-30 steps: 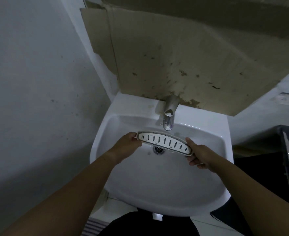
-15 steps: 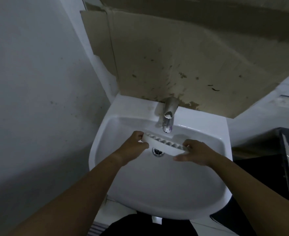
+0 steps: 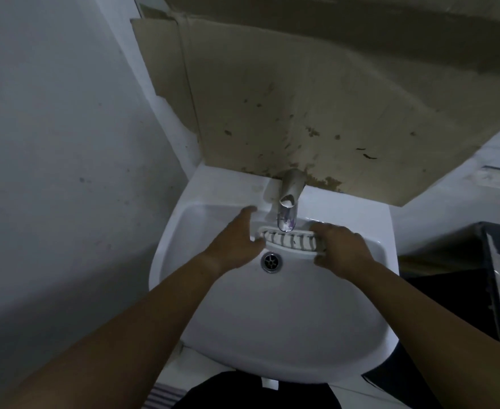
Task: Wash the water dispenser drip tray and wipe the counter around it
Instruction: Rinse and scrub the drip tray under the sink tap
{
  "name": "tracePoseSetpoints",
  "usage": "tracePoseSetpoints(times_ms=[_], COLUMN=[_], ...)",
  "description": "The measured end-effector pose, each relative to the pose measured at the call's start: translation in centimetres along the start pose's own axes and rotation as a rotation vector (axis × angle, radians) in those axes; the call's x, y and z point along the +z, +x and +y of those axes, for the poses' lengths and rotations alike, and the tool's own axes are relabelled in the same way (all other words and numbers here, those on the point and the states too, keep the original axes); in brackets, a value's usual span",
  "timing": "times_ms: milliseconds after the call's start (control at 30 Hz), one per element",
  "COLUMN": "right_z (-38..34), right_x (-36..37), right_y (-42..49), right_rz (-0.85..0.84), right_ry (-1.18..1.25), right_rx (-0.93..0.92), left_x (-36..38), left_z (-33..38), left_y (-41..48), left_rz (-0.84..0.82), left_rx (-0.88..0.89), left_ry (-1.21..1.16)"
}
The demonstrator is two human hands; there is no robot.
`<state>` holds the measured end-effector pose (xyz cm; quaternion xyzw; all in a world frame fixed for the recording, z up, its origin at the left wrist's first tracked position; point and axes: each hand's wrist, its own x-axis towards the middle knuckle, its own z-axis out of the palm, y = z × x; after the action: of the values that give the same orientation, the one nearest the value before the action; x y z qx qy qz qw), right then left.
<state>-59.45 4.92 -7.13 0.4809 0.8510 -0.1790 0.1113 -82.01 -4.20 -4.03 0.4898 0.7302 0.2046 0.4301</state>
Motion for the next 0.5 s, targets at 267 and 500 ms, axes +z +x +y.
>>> tracePoseSetpoints(times_ms=[267,500], right_z=[0.2,1.2], right_x=[1.2,1.5], right_y=[-1.3,-2.2], right_rz=[-0.032,-0.025], right_ry=[0.041,0.089], right_rx=[0.064,0.084], left_x=[-3.1,-3.5], left_z=[6.4,6.9], left_y=[1.6,2.3], left_rz=[0.214,0.247], left_rx=[0.642,0.698], left_ry=[0.471,0.651])
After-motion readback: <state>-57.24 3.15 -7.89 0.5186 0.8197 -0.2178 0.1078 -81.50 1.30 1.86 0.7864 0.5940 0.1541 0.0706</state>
